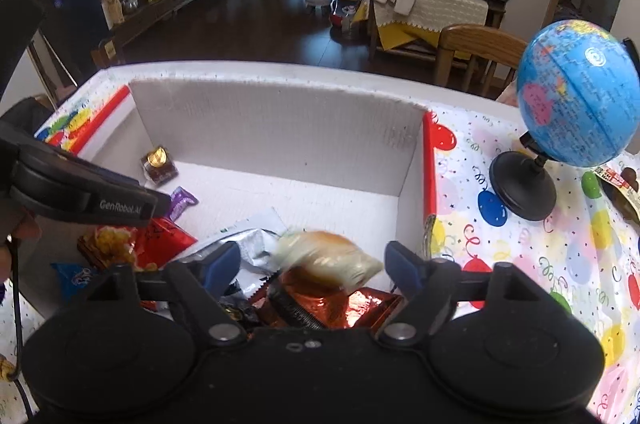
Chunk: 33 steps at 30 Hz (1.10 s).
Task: Organize snacks
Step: 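Carry both snacks over the red box and open both tools inside, then withdraw both tools from the box toward the remaining snacks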
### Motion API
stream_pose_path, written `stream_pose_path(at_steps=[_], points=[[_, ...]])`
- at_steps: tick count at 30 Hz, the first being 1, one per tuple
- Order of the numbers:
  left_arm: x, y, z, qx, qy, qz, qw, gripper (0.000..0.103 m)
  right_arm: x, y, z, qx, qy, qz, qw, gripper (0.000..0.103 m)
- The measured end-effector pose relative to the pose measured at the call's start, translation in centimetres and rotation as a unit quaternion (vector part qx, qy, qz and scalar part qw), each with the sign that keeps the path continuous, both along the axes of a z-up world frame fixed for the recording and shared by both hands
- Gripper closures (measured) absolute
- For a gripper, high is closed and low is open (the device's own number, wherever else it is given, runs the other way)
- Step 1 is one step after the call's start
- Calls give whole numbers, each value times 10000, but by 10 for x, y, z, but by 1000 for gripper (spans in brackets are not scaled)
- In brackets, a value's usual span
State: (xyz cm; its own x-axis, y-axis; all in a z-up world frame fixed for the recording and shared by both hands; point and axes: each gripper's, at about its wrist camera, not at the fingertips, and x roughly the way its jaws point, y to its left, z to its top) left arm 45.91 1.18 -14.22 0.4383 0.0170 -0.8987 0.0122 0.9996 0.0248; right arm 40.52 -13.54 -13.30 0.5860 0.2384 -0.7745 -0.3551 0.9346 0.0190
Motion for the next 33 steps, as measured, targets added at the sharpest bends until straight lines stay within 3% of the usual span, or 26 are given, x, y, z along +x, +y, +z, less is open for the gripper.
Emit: stream_pose_path(at_steps=[4,7,8,14,23,30,33], points=[[-10,3,9,-128,-75,21,9999,70,-8,-5,8,100,-59,-69,9999,19],[-21,5,20,-229,-229,11,9995,47,-16,-10,16,164,-127,-122,9997,17],[-25,6,25,-282,-299,21,9992,45,-19,-11,18,184,-149,-156,9996,17],[-52,8,51,-457,-590,-56,9972,44,-44,-18,36,336,-314,-251,9986,14],[-107,14,91,-566,-1048,-264,9925,28,-92,-19,67,656,-628,-324,9953,8],[-149,23,111,-686,-1281,-323,9889,27,-132,-15,88,898,-884,-351,9914,2],[-166,28,116,-743,-1346,-373,9874,18,-148,-14,93,1007,-919,-381,9899,2]])
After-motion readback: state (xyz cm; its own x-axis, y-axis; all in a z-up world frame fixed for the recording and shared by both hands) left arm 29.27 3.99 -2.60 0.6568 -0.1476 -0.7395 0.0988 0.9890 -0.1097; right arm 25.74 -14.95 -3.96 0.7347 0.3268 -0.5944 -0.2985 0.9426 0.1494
